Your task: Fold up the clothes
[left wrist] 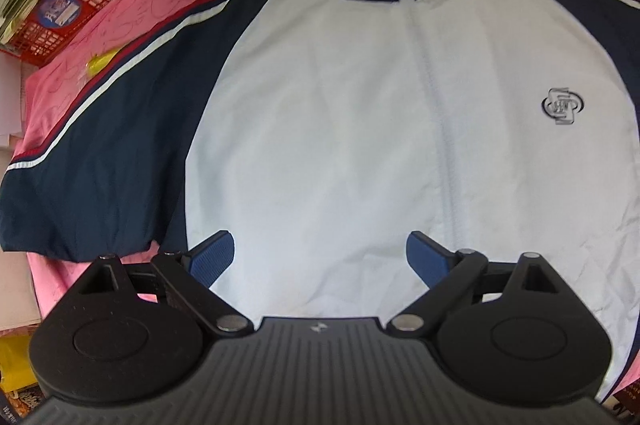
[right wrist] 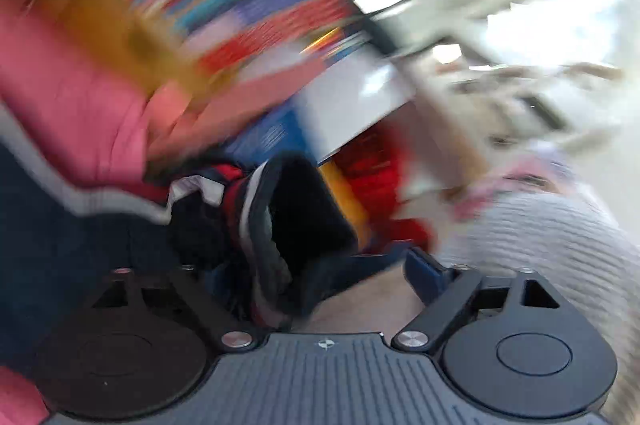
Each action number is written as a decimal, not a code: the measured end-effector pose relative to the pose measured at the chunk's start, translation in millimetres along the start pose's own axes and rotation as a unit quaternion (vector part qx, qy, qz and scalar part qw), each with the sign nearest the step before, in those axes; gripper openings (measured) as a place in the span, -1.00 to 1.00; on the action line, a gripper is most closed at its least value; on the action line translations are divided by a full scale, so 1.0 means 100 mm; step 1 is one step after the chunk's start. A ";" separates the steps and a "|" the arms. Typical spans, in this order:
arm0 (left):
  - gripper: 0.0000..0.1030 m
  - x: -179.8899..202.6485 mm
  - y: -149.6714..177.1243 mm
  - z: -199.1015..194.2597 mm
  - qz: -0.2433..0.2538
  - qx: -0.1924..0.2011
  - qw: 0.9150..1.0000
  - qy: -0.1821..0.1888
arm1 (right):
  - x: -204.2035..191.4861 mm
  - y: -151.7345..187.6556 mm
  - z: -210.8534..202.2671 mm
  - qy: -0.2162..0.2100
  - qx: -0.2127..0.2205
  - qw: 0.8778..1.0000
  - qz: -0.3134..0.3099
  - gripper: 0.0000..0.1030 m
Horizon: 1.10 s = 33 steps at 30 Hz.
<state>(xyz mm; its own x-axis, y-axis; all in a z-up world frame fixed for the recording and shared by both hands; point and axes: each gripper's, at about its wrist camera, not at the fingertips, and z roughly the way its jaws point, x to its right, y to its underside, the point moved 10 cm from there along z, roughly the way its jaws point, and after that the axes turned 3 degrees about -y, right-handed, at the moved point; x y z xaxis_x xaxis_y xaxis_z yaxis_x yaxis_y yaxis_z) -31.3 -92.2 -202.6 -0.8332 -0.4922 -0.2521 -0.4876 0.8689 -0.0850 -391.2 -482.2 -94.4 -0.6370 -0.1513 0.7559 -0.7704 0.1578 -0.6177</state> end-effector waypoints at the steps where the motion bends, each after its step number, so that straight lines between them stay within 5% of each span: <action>1: 0.83 0.00 0.00 0.01 -0.004 -0.002 1.000 0.000 | 0.02 -0.06 -0.20 -0.008 0.011 0.998 0.053 0.97; 3: 0.83 -0.02 0.03 0.05 -0.015 -0.010 1.000 -0.002 | -0.19 -0.23 -0.63 -0.137 0.055 0.976 0.158 0.97; 6: 0.83 -0.13 0.09 0.08 -0.032 -0.017 0.999 -0.008 | -1.03 -0.48 -1.08 -0.373 0.062 0.906 0.190 0.93; 8: 0.83 -0.23 0.13 0.09 -0.044 -0.019 0.999 -0.013 | -1.44 -0.47 -1.15 -0.446 0.035 0.874 0.188 0.91; 11: 0.84 -0.49 0.19 0.10 -0.067 -0.013 0.997 -0.025 | -1.74 -0.19 -0.86 -0.449 -0.039 0.878 0.161 0.89; 15: 0.84 -0.98 0.30 0.18 -0.108 -0.010 0.993 -0.051 | -1.47 0.42 -0.11 -0.326 -0.127 0.932 0.099 0.88; 18: 0.84 -1.42 0.39 0.28 -0.141 -0.008 0.987 -0.073 | -1.08 0.55 0.07 -0.251 -0.152 0.953 0.080 0.88; 20: 0.84 -1.71 0.45 0.34 -0.163 -0.007 0.983 -0.084 | -0.97 0.48 -0.09 -0.262 -0.143 0.950 0.091 0.89; 26: 0.85 -2.59 0.63 0.37 -0.222 0.017 0.971 -0.092 | -1.26 -0.13 -1.33 -0.404 -0.080 0.903 0.126 1.00; 30: 0.85 -3.29 0.97 0.42 -0.281 0.015 0.956 -0.090 | -1.90 -0.86 -2.26 -0.502 -0.044 0.854 0.129 1.00; 33: 0.85 -3.70 1.32 0.44 -0.311 0.014 0.948 -0.071 | -2.60 -1.48 -3.20 -0.583 0.029 0.808 0.081 1.00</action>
<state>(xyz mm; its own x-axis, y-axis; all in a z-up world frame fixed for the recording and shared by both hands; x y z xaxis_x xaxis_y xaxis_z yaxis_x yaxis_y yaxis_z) 224.3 207.0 -163.0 -0.3415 -0.8995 -0.2726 -0.8642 0.4145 -0.2851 -103.1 -153.8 -130.2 -0.2943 -0.9551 -0.0342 -0.6530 0.2271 -0.7225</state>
